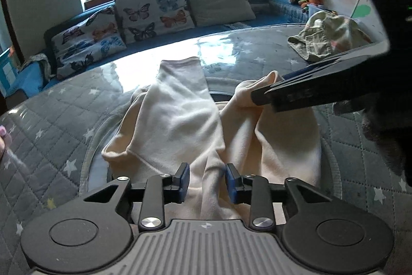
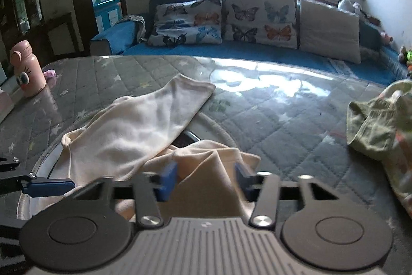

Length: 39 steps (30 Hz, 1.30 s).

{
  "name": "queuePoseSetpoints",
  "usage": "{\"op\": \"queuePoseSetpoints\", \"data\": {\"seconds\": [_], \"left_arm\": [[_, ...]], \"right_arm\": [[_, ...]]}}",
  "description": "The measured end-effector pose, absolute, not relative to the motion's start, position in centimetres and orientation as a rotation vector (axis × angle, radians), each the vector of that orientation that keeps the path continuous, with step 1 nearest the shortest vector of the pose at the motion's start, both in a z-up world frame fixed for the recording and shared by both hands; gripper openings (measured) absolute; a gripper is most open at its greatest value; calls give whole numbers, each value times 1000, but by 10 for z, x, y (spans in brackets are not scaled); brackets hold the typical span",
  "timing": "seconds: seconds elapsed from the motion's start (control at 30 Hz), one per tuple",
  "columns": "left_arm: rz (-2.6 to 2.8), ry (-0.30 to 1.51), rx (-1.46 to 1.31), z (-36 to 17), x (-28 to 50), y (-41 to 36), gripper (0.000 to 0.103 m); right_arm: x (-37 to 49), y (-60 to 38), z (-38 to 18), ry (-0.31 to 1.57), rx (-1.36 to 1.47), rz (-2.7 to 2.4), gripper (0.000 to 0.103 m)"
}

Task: Fold clothes
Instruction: 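Close the left gripper on the sweatshirt while the right gripper grasps another edge, then lift the sweatshirt with both grippers and shake it open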

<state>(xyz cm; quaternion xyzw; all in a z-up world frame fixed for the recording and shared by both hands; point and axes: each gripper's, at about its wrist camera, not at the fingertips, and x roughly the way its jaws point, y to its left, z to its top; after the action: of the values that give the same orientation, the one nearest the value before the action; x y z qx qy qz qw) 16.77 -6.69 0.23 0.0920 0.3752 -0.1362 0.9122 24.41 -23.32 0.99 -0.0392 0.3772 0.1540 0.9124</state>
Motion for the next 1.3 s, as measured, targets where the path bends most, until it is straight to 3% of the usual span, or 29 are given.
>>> {"op": "queuePoseSetpoints", "data": {"seconds": [0.07, 0.17, 0.6, 0.9, 1.07, 1.1, 1.17, 1.3], "left_arm": [[-285, 771, 196, 1, 171, -69, 17], [-269, 758, 180, 3, 172, -64, 9], [-78, 636, 16, 42, 117, 13, 7], [-34, 740, -44, 18, 49, 57, 7], [-47, 776, -7, 14, 41, 55, 13], [-51, 765, 3, 17, 40, 53, 17], [-71, 734, 27, 25, 43, 44, 34], [-140, 679, 81, 37, 54, 21, 38]], "right_arm": [[244, -236, 8, 782, -56, 311, 21], [235, -248, 14, 745, -14, 291, 9], [153, -325, 43, 604, 157, 92, 6], [96, -369, 20, 671, 249, 7, 6], [88, -383, -3, 758, 266, -34, 17], [87, -385, -3, 757, 263, -38, 19], [87, -386, -2, 759, 253, -40, 22], [90, -380, -3, 764, 213, -34, 29]]}}
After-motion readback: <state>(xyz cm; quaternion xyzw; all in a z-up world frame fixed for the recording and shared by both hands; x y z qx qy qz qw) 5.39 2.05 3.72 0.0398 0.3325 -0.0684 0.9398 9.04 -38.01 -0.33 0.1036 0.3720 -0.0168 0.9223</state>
